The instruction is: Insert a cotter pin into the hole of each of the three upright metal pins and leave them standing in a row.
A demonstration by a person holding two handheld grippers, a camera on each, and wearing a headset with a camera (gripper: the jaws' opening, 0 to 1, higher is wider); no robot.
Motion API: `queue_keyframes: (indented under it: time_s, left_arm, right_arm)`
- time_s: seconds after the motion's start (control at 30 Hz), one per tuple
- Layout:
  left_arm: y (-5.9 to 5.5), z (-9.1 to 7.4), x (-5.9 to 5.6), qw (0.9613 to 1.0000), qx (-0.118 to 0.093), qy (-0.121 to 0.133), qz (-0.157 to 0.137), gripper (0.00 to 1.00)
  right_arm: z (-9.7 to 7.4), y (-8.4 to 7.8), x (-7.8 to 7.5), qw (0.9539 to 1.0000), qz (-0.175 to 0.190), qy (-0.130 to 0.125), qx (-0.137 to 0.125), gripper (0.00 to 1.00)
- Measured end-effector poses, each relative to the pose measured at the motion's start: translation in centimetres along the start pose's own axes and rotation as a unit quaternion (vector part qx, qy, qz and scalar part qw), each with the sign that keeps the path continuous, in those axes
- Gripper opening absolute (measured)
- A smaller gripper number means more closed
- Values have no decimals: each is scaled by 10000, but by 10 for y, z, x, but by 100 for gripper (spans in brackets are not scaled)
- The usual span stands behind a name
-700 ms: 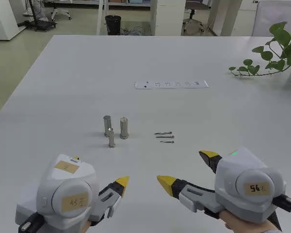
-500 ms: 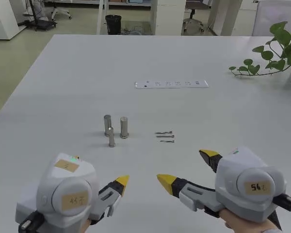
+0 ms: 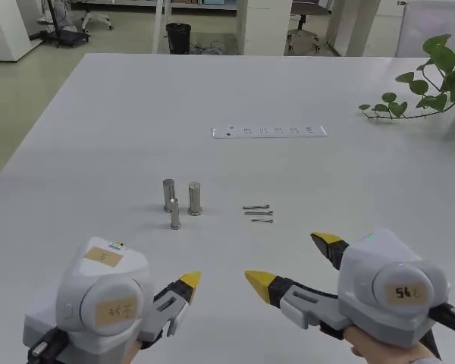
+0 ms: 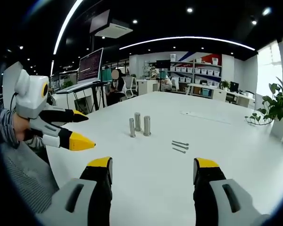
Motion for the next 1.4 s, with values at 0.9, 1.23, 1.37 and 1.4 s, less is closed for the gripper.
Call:
queue_keyframes:
  time_s: [0.9,1.23,1.37,1.4]
  left_arm:
    - [-3,-1,0,9999,29,21,-97,63]
    - [-1,0,-1,10000,15,-35,-27,61]
    - [1,-1,2,10000,-22,-22,-50,61]
    - [2,-2,2,10000,-39,-13,-66,61]
  right_arm:
    - [1,-5,3,9998,-184,83,38,68]
    - [1,-3,0,10000,-48,14,58,67]
    - [0,-3,1,10000,-29,21,77,67]
    - [0,-3,1,10000,-37,13,77,67]
Point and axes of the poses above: the centre of the closed fingertips' face, and the gripper's own axes: z roughly forward along the fingers, x roughly to its left, y roughly out of its top, the point moved 3 cm from there along -z, roughly backward along the fingers, and after that the axes turned 12 degrees about -y, right-handed, at the moved point
